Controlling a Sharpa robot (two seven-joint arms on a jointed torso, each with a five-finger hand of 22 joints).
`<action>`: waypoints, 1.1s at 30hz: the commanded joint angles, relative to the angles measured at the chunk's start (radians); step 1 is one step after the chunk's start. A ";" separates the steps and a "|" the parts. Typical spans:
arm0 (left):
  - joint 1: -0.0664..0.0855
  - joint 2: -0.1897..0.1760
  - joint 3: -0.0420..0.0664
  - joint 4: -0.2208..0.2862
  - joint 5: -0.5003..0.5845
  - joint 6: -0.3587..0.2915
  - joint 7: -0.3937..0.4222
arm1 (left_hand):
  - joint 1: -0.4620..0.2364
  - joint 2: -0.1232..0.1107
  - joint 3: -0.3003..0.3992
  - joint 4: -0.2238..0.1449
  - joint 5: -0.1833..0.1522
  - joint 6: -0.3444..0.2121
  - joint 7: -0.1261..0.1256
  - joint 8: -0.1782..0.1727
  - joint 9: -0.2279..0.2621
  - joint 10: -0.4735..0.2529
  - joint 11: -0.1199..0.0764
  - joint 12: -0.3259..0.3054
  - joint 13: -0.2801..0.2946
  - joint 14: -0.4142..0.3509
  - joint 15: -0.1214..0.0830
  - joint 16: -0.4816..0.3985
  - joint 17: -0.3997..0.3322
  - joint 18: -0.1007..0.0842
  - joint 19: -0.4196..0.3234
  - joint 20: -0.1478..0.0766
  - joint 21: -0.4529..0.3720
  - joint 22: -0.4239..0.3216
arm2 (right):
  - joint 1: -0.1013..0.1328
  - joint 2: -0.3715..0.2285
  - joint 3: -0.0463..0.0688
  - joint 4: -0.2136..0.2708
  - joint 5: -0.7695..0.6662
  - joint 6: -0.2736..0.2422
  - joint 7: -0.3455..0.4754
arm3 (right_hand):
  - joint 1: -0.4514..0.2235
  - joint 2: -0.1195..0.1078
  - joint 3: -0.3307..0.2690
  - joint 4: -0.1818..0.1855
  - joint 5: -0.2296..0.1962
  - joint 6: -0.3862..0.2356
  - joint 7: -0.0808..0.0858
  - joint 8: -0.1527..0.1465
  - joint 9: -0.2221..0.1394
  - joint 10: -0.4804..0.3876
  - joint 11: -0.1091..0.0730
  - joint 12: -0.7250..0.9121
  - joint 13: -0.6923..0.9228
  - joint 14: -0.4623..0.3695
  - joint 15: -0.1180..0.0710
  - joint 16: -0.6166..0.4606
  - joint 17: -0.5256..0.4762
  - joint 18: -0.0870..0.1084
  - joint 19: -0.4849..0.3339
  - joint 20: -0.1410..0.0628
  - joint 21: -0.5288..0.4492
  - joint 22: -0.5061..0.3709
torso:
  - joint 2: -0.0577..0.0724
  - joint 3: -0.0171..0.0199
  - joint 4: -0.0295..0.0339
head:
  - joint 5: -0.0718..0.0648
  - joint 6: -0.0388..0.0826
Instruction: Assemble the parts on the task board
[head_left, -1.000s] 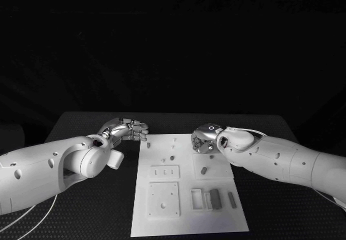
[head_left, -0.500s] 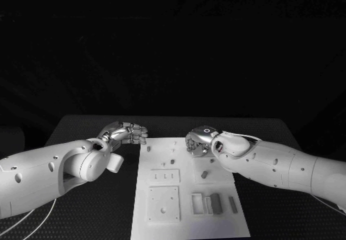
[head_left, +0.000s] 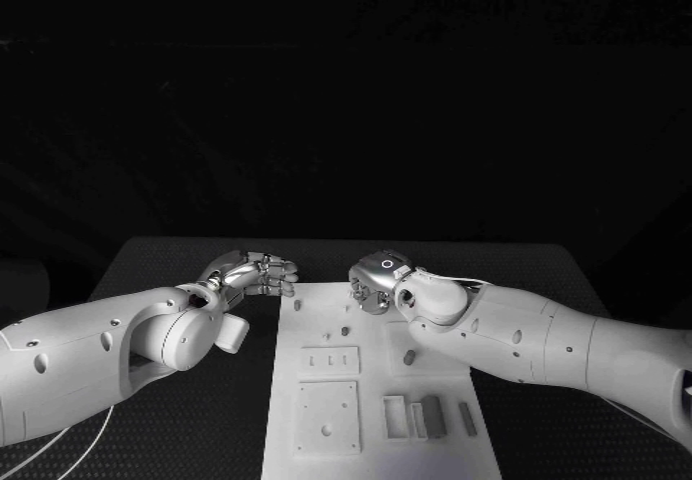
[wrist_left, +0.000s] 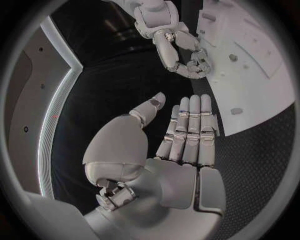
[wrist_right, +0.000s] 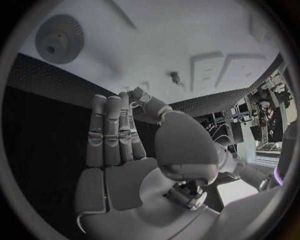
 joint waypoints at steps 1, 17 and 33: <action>0.002 0.006 0.001 -0.001 -0.003 0.010 0.007 | -0.008 -0.003 -0.004 -0.002 0.004 -0.001 0.003 -0.005 -0.001 0.002 0.008 -0.005 0.002 -0.002 0.005 -0.005 0.001 -0.002 -0.003 -0.003 -0.006 0.002 | 0.001 0.014 0.000 -0.011 -0.106 -0.045 -0.061 | 0.002 -0.012 0.004 0.001 0.004 0.048 -0.030 0.011 0.030 0.007 -0.001 -0.006 -0.002 0.002 -0.004 0.008 0.001 0.007 0.002 -0.005 0.008 0.026 | 0.000 -0.0010 0.0035 | 0.000 0.005; 0.004 0.015 0.002 -0.009 -0.003 0.013 0.005 | -0.008 -0.003 -0.004 -0.002 0.004 -0.001 0.003 -0.005 -0.001 0.002 0.008 -0.006 0.002 -0.002 0.006 -0.006 0.002 -0.002 -0.003 -0.003 -0.006 0.002 | -0.001 0.072 -0.003 -0.090 -0.097 -0.032 -0.033 | 0.001 -0.016 0.006 0.001 0.004 0.054 -0.031 0.009 0.030 0.014 -0.003 -0.009 -0.005 0.004 -0.006 0.015 0.002 0.007 0.001 -0.007 0.019 0.025 | 0.002 -0.0024 0.0053 | 0.008 0.003; 0.007 0.020 0.002 -0.013 -0.003 0.017 0.003 | -0.011 -0.004 -0.005 -0.001 0.004 -0.001 0.003 -0.006 -0.001 0.003 0.008 -0.009 0.003 -0.002 0.006 -0.008 0.004 -0.002 -0.003 -0.003 -0.007 0.003 | -0.002 0.086 -0.005 -0.098 -0.085 -0.010 -0.026 | 0.000 -0.017 0.007 0.001 0.004 0.057 -0.032 0.006 0.029 0.018 -0.003 -0.012 -0.008 0.005 -0.006 0.018 0.001 0.007 0.004 -0.010 0.032 0.026 | 0.003 -0.0008 0.0007 | 0.028 -0.002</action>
